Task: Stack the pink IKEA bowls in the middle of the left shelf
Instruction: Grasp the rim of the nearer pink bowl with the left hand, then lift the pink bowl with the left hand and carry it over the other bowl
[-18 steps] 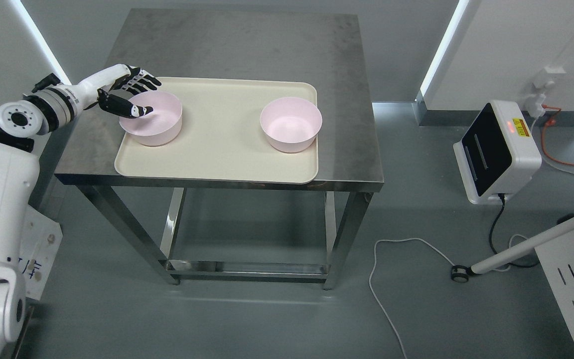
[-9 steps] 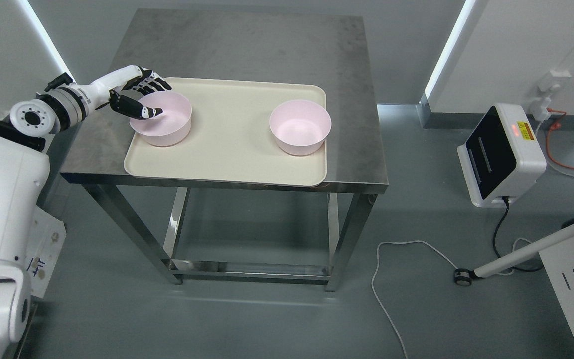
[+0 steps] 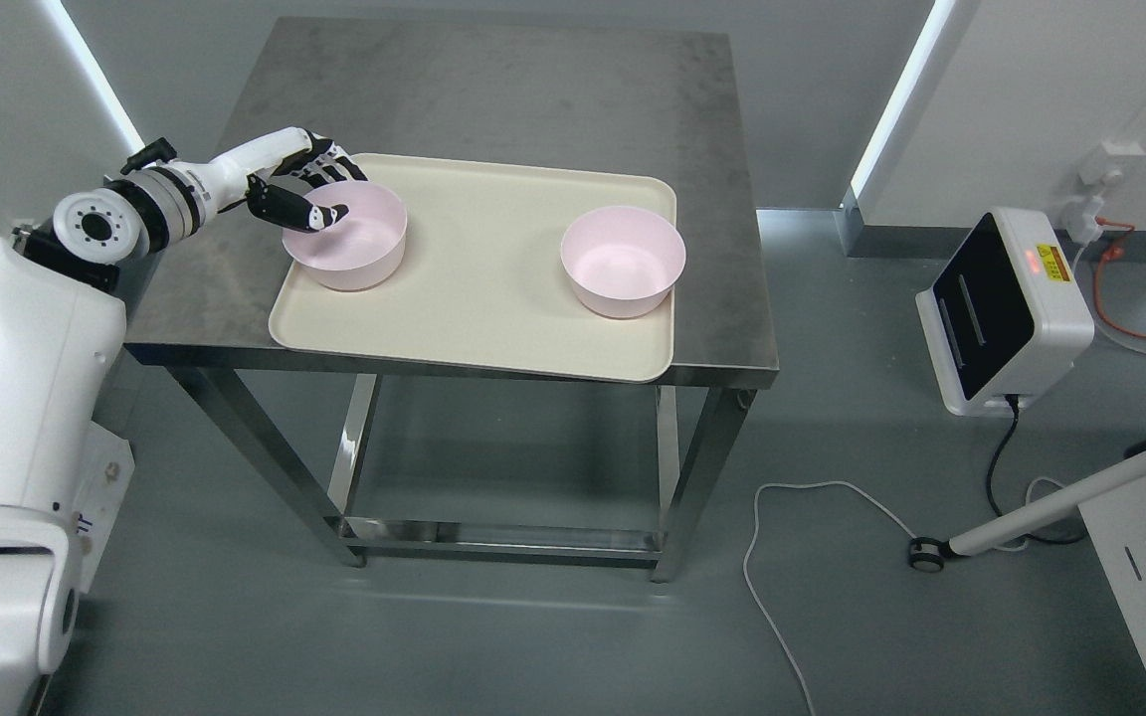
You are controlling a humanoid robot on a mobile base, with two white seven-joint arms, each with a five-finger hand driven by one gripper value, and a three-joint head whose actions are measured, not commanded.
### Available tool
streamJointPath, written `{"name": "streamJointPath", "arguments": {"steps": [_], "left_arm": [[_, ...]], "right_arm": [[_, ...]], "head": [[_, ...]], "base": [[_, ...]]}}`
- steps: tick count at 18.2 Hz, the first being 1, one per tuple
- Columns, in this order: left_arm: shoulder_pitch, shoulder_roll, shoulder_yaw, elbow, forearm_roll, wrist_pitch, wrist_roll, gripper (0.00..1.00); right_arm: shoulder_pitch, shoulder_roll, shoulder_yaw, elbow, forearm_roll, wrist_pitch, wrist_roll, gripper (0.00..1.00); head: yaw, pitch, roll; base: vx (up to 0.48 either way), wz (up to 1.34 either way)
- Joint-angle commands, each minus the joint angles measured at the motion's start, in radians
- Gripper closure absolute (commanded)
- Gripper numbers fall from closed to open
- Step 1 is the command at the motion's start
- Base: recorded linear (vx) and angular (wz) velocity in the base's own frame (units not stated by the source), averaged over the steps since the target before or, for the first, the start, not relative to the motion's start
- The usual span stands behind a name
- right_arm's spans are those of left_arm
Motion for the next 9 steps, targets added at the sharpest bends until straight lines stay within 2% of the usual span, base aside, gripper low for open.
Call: {"name": "streamJointPath", "arguments": {"steps": [1,5,9], "left_arm": [[-0.005,-0.018,-0.025,0.002,-0.005,-0.003,0.008,0.80],[-0.003,-0.016,-0.028,0.003,-0.005,-0.021,0.014,0.86],[0.005,-0.013,-0.022,0.003,-0.006,-0.059,0.020,0.98]], "right_arm": [[0.029,-0.017,-0.011,-0.034,0.000,-0.001,0.000,0.00],[0.029,-0.017,-0.011,-0.034,0.000,-0.001,0.000,0.00],[0.029,-0.017,-0.011,-0.034,0.000,-0.001,0.000,0.00]], "head": [[0.0000,0.000,0.000],[0.0000,0.000,0.000],[0.0000,0.000,0.000]], "base": [[0.000,0.00],[0.000,0.00],[0.000,0.00]]}}
